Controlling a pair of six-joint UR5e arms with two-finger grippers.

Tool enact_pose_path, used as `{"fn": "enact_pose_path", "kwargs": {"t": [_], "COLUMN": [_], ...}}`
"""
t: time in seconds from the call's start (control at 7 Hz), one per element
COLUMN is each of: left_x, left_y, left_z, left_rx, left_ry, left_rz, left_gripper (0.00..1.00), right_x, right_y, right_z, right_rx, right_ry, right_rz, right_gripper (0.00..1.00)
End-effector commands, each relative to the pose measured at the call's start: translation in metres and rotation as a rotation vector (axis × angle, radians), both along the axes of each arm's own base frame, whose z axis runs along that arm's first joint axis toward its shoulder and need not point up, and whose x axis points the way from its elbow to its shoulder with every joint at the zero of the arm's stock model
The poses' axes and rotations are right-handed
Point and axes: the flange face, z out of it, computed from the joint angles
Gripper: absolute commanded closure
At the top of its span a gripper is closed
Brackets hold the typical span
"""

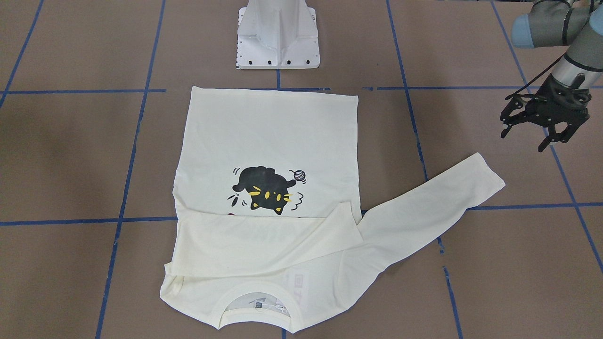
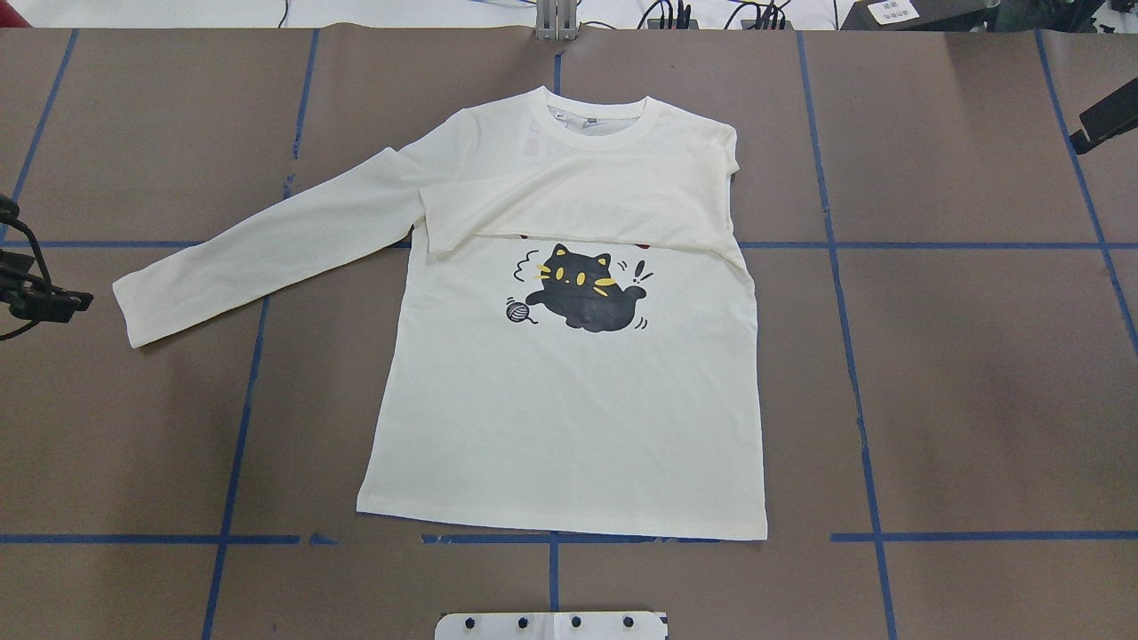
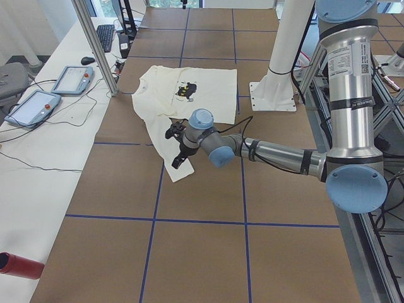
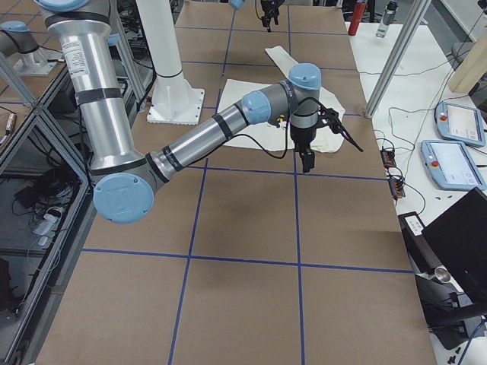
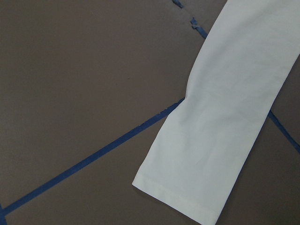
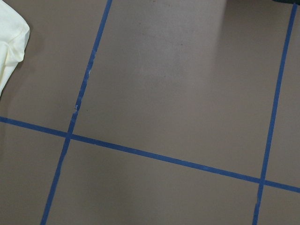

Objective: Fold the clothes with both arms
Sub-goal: 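Lower the left gripper and grasp the cuff of the other sleeve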

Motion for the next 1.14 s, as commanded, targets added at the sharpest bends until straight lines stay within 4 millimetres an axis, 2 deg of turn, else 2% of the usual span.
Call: {"fn": "enact_pose_path", "kwargs": {"t": [0.0, 0.14, 0.43, 0.57, 1.0], "left_x": [0.032, 0.041, 0.062, 0.065, 0.086], "left_y": [0.006, 0.009, 0.000, -0.001, 0.009], "left_z": [0.014, 0.017, 0.023, 0.029, 0.037], "left_rx": [-0.010, -0.011, 0.020, 0.018, 0.021], "left_ry": [-0.006, -0.011, -0.050, -0.055, -0.053], "left_rz": [0.020, 0.039, 0.016, 0.019, 0.064], "left_gripper": [0.13, 0.13, 0.14, 0.20, 0.20], "right_x": [0.001, 0.001, 0.001, 0.001, 0.001], "right_y": [0.003, 0.003, 0.002, 0.003, 0.004], "right_z": [0.001, 0.001, 0.002, 0.002, 0.005], "right_rx": [-0.001, -0.003, -0.009, -0.009, -0.020], "right_ry": [0.000, 0.000, 0.000, 0.000, -0.001], "right_rz": [0.002, 0.003, 0.008, 0.008, 0.016], "right_gripper": [0.00, 0.00, 0.00, 0.00, 0.00]}}
